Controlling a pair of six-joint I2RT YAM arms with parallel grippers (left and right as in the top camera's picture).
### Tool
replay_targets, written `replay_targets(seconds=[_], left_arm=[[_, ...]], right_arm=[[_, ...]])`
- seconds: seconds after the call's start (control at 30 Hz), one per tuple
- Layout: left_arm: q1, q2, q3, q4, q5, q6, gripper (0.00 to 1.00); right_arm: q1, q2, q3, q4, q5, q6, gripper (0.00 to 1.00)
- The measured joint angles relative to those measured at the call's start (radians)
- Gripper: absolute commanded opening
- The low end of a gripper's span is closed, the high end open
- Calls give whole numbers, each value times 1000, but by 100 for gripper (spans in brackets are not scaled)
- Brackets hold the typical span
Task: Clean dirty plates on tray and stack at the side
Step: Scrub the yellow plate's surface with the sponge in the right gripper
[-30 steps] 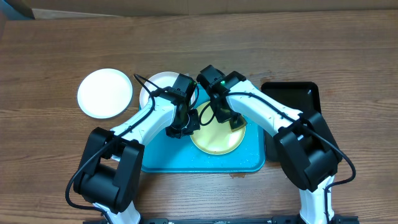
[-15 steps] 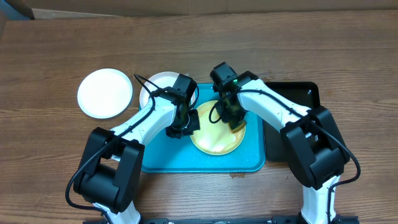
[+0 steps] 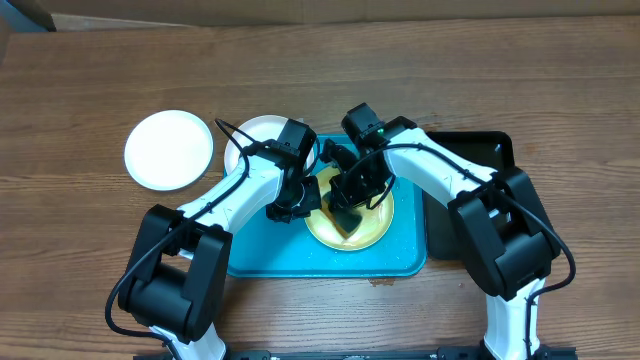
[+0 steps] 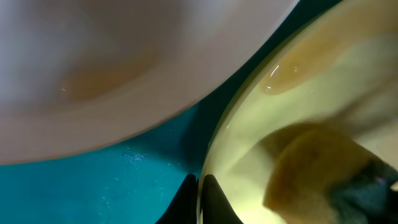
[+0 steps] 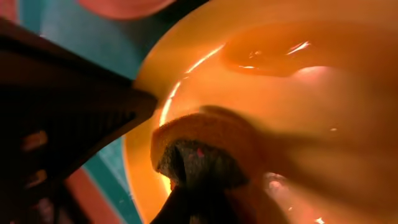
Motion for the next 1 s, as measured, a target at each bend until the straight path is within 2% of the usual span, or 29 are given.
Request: replay_targets(seconds=[0.2,0.43,1.0], left_arm=[[0,0,0,1,0,0,4],[0,0,0,1,0,0,4],[0,0,0,1,0,1,4]], right_arm=[[-120,4,92,-130,-104,-13,4],[-287,-23,132,-220,-126,-15,4],[-161,-24,90,-174,-144,-153,4]])
